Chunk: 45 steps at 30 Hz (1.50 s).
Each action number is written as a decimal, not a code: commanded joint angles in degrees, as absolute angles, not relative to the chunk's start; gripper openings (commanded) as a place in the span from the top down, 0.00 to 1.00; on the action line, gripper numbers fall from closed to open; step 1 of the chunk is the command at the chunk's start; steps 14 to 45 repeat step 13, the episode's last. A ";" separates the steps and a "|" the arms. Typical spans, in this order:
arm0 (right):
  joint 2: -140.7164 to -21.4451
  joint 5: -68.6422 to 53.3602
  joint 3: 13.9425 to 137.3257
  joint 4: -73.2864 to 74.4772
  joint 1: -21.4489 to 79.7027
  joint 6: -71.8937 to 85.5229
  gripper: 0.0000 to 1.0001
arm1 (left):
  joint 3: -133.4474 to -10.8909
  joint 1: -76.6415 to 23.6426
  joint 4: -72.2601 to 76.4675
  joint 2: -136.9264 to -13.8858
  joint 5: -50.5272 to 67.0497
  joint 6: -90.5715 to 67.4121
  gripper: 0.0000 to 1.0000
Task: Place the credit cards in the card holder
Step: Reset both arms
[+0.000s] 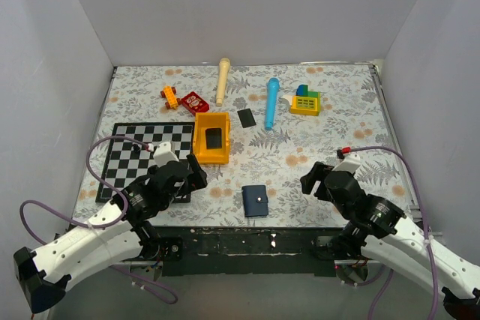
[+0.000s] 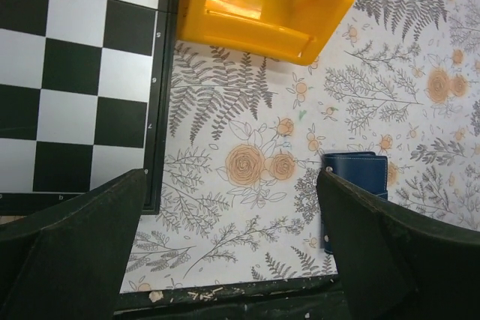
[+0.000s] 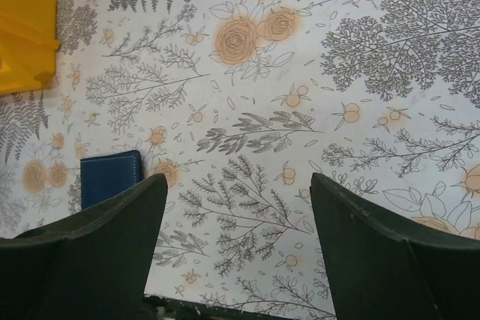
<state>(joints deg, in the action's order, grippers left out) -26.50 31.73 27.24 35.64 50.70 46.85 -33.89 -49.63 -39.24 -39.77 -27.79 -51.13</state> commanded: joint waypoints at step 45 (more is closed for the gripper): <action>-21.00 40.43 19.95 25.41 50.63 43.34 0.08 | -32.69 -49.83 -45.88 -24.01 -33.74 -54.23 0.02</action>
